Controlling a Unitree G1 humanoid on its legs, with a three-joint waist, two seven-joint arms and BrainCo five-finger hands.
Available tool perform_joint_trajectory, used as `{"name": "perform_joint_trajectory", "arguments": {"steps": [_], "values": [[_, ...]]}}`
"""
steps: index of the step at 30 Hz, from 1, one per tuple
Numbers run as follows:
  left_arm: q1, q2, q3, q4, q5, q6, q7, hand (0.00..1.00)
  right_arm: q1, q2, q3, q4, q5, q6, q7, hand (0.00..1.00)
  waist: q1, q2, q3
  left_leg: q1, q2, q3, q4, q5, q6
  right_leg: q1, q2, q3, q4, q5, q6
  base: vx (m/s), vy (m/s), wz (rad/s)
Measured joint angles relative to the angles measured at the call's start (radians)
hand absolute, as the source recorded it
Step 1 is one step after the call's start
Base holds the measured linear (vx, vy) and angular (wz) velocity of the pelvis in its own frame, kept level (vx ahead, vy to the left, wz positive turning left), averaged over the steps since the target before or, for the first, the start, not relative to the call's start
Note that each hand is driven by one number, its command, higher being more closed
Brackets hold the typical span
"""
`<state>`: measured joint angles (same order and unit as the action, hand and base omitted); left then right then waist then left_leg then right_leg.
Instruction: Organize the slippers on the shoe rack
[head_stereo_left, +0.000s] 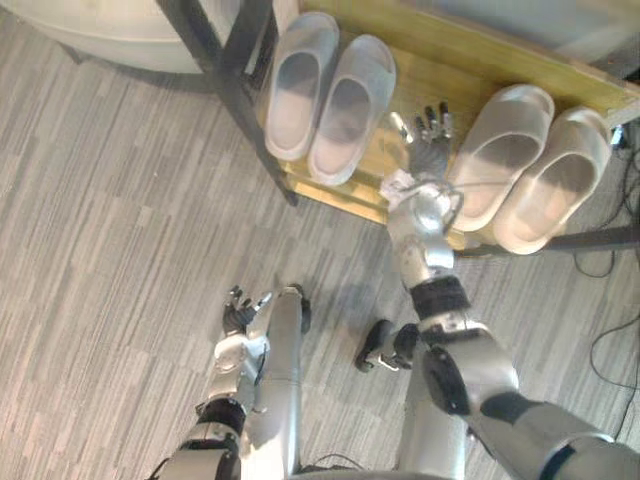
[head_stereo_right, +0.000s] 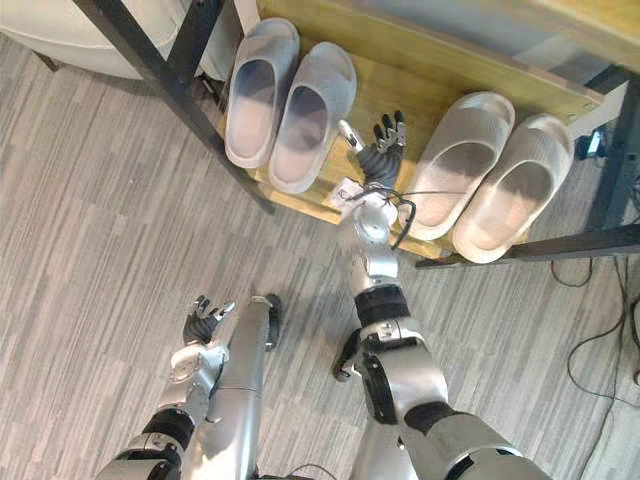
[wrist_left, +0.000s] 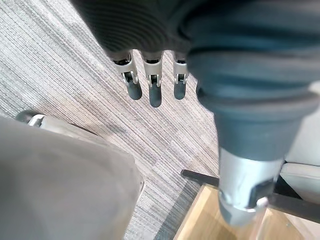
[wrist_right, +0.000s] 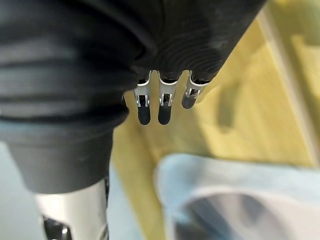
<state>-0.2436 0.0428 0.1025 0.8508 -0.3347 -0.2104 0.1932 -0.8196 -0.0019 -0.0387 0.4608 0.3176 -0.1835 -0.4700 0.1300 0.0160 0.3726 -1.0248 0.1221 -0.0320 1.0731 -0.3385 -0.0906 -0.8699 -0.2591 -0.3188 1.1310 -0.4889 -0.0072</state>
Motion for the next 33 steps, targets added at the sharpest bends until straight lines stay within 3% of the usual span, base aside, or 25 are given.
{"name": "perform_joint_trajectory", "arguments": {"steps": [6,9,14,16,19,26,33], "values": [[0.088,0.009,-0.015,-0.001,0.043,0.008,-0.007,0.0,0.28,0.003,0.152,-0.24,-0.246,0.037,0.019,0.0,-0.028,-0.008,-0.001,0.246,0.026,0.061,-0.179,0.026,0.01,0.221,0.032,0.003,-0.191,0.062,0.007,0.03,0.038,-0.11],[0.139,0.011,-0.038,-0.016,0.071,0.008,-0.025,0.0,0.425,0.005,0.235,-0.297,-0.342,0.04,0.066,0.0,-0.048,-0.033,-0.022,0.373,0.026,0.099,-0.295,0.054,0.015,0.339,0.039,-0.003,-0.308,0.099,0.019,0.1,0.05,-0.03],[0.2,0.015,-0.161,0.002,0.108,0.015,-0.051,0.0,0.645,0.0,0.309,-0.282,-0.477,0.054,0.162,0.0,-0.072,-0.078,-0.111,0.558,0.019,0.148,-0.484,0.096,0.021,0.514,0.064,-0.005,-0.527,0.173,0.043,0.13,0.059,-0.09],[0.201,0.028,-0.235,0.056,0.133,0.026,-0.071,0.0,0.699,-0.005,0.313,-0.168,-0.54,0.054,0.205,0.0,-0.09,-0.096,-0.151,0.652,-0.007,0.163,-0.612,0.148,0.023,0.6,0.071,-0.009,-0.657,0.226,0.058,0.15,0.063,-0.02],[0.211,0.021,-0.283,0.072,0.159,0.029,-0.086,0.0,0.751,-0.035,0.269,-0.016,-0.616,0.076,0.234,0.0,-0.097,-0.087,-0.175,0.755,-0.032,0.183,-0.747,0.202,0.025,0.696,0.076,-0.016,-0.785,0.283,0.074,0.12,0.033,0.03],[0.243,0.059,-0.302,0.075,0.177,0.028,-0.091,0.0,0.85,-0.071,0.165,0.275,-0.638,0.094,0.265,0.0,-0.122,-0.059,-0.235,0.94,-0.062,0.194,-1.014,0.319,0.02,0.839,0.103,-0.024,-0.979,0.37,0.081,0.07,-0.014,-0.02],[0.255,0.061,-0.363,0.103,0.208,0.028,-0.092,0.0,0.898,-0.084,0.044,0.475,-0.554,0.092,0.297,0.0,-0.132,-0.034,-0.265,1.033,-0.061,0.211,-1.143,0.385,0.025,0.885,0.13,-0.003,-1.041,0.412,0.075,-0.04,-0.01,-0.1]]}}
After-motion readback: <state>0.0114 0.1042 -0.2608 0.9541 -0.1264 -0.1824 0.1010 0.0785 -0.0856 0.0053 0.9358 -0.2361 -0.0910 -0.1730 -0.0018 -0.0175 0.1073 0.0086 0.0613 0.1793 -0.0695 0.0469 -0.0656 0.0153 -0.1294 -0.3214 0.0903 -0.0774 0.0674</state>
